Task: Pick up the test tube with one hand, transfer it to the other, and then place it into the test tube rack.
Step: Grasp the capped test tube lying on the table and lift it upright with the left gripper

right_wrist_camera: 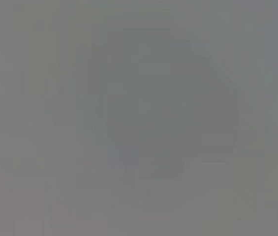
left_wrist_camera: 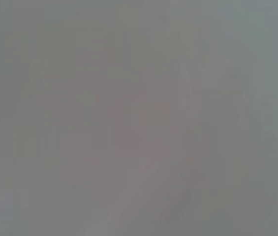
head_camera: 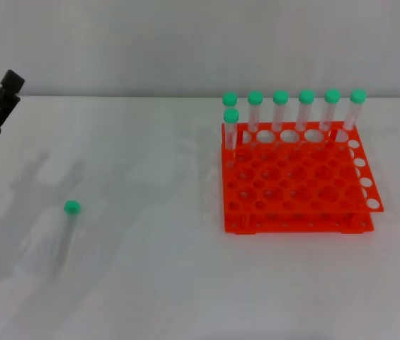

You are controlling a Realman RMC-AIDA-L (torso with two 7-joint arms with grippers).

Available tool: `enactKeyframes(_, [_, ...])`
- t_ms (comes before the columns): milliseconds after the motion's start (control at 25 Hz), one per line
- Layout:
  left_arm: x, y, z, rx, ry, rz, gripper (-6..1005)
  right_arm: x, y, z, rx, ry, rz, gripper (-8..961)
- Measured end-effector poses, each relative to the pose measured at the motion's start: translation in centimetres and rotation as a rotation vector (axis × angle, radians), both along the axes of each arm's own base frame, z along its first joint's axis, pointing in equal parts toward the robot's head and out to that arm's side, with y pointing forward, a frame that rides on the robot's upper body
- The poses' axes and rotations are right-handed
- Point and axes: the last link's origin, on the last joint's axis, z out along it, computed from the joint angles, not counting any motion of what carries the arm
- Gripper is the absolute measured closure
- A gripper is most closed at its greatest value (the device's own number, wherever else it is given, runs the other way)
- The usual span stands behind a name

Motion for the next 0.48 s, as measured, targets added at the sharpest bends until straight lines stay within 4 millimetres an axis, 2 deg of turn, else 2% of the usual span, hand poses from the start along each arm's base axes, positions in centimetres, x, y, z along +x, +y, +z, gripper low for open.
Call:
enactKeyframes(240, [0.8,1.5,3.1,-0.212,-0.061,-0.046,120,0.3,-0.2,0.4,0.003,-0.011,-0.009,285])
enactKeyframes(480, [2.0,3.7,5.9,-0.494,-0.104,0.031,120,0.6,-0.4,0.8,0.013,-0.015,-0.021,285])
